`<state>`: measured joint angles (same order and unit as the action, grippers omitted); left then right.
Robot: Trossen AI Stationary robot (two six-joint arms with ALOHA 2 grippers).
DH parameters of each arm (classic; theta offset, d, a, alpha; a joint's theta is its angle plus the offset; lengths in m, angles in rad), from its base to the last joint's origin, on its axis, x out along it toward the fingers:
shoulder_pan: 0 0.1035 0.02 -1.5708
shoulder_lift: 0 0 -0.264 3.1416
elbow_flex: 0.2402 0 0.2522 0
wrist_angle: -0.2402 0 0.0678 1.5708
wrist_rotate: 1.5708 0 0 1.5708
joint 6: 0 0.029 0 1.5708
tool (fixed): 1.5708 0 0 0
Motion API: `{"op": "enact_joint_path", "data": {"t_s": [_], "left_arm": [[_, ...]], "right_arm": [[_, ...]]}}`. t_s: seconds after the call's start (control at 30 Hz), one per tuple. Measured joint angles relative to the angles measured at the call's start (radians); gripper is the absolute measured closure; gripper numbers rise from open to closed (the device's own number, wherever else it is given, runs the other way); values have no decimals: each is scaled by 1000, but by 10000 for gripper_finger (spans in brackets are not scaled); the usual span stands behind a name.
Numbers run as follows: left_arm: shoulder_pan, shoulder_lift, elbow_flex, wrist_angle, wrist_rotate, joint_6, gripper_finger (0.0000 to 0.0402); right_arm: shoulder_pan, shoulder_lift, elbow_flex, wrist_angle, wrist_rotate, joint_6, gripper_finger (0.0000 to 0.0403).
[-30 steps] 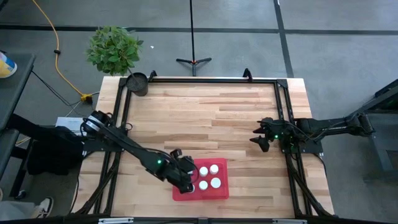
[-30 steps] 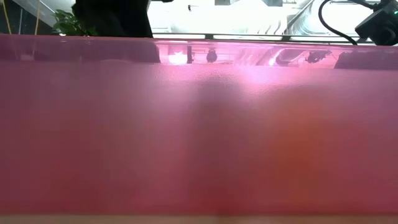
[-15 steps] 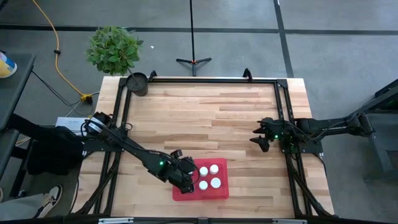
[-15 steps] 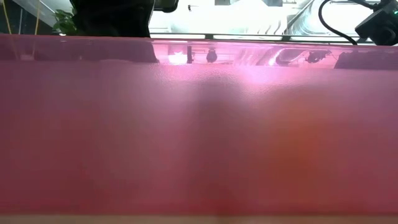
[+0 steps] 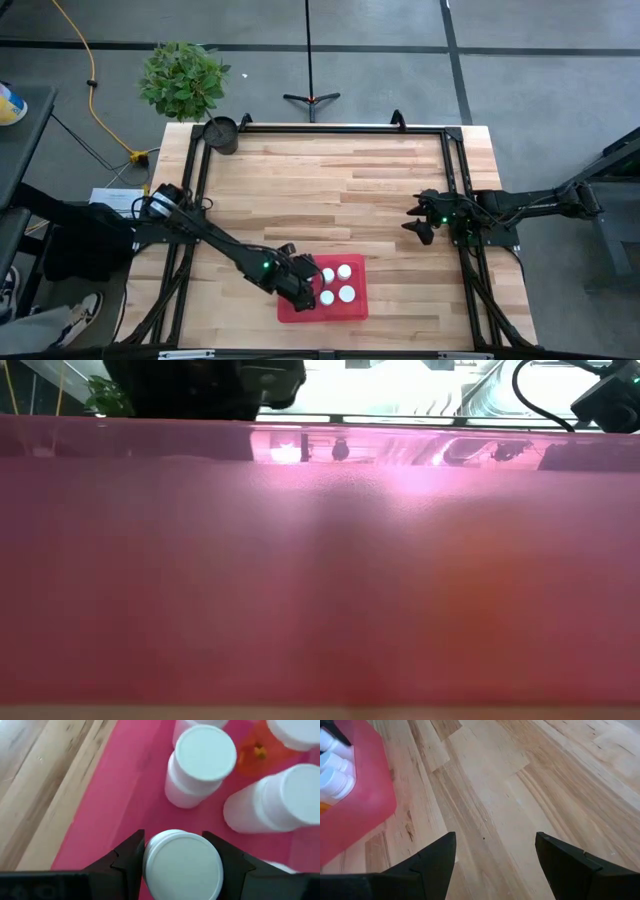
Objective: Pick and place pill bottles into a basket
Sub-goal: Put the white pill bottle into the pink bin
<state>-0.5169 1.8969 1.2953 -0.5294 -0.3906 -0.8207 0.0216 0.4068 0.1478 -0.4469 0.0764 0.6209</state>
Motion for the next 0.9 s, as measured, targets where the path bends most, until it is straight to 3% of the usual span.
{"op": "enact_joint_path", "data": {"t_s": [0.57, 0.9], "left_arm": [[66, 54, 3, 92, 87, 27, 190], [65, 60, -1, 67, 119, 31, 121]], "right_arm": [[0, 0, 0, -2, -24, -19, 139], [0, 0, 0, -3, -40, -43, 139]]}}
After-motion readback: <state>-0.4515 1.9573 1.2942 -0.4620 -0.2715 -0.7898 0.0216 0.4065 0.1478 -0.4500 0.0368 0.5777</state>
